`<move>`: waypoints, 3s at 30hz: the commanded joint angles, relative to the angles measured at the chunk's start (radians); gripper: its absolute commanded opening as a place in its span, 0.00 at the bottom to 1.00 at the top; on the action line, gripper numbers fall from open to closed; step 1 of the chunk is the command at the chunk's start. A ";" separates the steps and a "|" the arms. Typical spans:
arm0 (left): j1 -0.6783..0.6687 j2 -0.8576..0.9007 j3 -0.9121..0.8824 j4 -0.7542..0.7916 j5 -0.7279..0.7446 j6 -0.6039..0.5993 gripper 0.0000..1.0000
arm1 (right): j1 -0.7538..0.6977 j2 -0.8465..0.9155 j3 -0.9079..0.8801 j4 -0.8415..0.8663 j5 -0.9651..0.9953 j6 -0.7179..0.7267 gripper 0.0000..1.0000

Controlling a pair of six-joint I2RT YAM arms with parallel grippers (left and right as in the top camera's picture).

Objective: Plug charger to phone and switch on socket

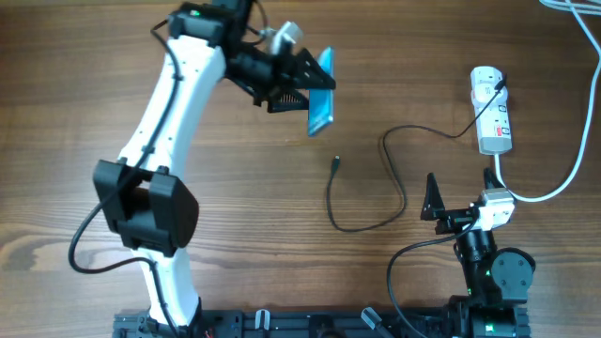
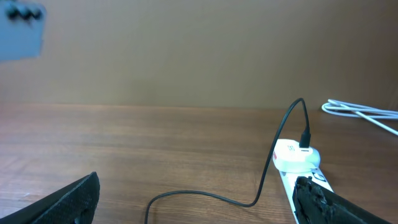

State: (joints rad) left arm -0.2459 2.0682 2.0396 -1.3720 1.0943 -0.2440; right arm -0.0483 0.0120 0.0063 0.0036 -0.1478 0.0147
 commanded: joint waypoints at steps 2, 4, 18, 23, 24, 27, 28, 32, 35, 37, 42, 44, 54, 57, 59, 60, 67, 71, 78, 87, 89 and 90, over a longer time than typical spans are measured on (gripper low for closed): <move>0.074 -0.027 0.020 -0.062 0.415 0.027 0.65 | 0.006 -0.007 -0.001 0.003 0.013 0.014 1.00; 0.094 -0.027 0.020 -0.102 0.483 0.026 0.65 | 0.006 -0.007 -0.001 0.003 0.013 0.014 1.00; 0.127 -0.027 0.020 -0.145 0.483 -0.341 0.64 | 0.006 -0.007 -0.001 0.003 0.013 0.014 1.00; 0.127 -0.027 0.020 -0.154 0.483 -0.372 0.63 | 0.006 -0.007 -0.001 0.003 0.013 0.014 1.00; 0.127 -0.027 0.020 -0.160 0.483 -0.383 0.62 | 0.006 -0.007 -0.001 0.003 0.013 0.014 1.00; 0.129 -0.027 0.020 -0.160 0.483 -0.424 0.58 | 0.006 -0.007 -0.001 0.003 0.013 0.014 1.00; 0.129 -0.027 0.020 -0.160 0.483 -0.424 0.58 | 0.006 -0.007 -0.001 0.003 0.013 0.014 1.00; 0.129 -0.027 0.020 -0.160 0.483 -0.423 0.60 | 0.006 -0.007 -0.001 0.003 0.014 0.014 1.00; 0.129 -0.027 0.020 -0.159 0.483 -0.423 0.60 | 0.006 -0.007 -0.001 0.003 0.013 0.014 1.00; 0.129 -0.027 0.020 -0.159 0.483 -0.423 0.60 | 0.006 -0.007 -0.001 0.003 0.013 0.014 1.00; 0.128 -0.027 0.020 -0.159 0.483 -0.423 0.60 | 0.006 -0.007 -0.001 0.060 0.037 -0.008 1.00; 0.128 -0.027 0.020 -0.159 0.483 -0.423 0.60 | 0.006 -0.007 -0.001 0.109 -0.011 0.074 1.00; 0.128 -0.027 0.020 -0.159 0.483 -0.423 0.60 | 0.006 -0.002 0.049 0.339 -0.310 0.300 1.00; 0.128 -0.027 0.020 -0.159 0.483 -0.423 0.60 | 0.005 0.064 0.192 0.190 -0.325 0.242 1.00; 0.128 -0.027 0.020 -0.159 0.483 -0.422 0.60 | 0.005 0.194 0.368 -0.002 -0.325 0.146 1.00; 0.128 -0.027 0.020 -0.159 0.483 -0.423 0.60 | 0.005 0.280 0.465 -0.100 -0.325 0.107 1.00; 0.128 -0.027 0.020 -0.159 0.483 -0.423 0.60 | 0.005 0.846 0.876 -0.340 -0.742 0.306 1.00; 0.128 -0.027 0.020 -0.159 0.483 -0.423 0.60 | 0.006 1.043 0.877 -0.018 -1.156 0.468 1.00; 0.128 -0.027 0.020 -0.159 0.482 -0.423 0.59 | 0.100 1.088 0.924 -0.136 -0.827 0.497 0.99; 0.128 -0.027 0.020 -0.159 0.470 -0.422 0.59 | 0.430 1.179 1.400 -0.910 0.143 0.365 1.00; 0.128 -0.027 0.020 -0.159 0.456 -0.422 0.59 | 0.488 1.204 1.460 -0.896 0.123 0.382 1.00; 0.128 -0.027 0.020 -0.158 0.447 -0.423 0.59 | 0.512 1.208 1.467 -0.875 0.102 0.376 1.00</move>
State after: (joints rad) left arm -0.1230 2.0682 2.0403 -1.5299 1.5269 -0.6647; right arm 0.3931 1.1870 1.4002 -0.8989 -0.1772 0.3988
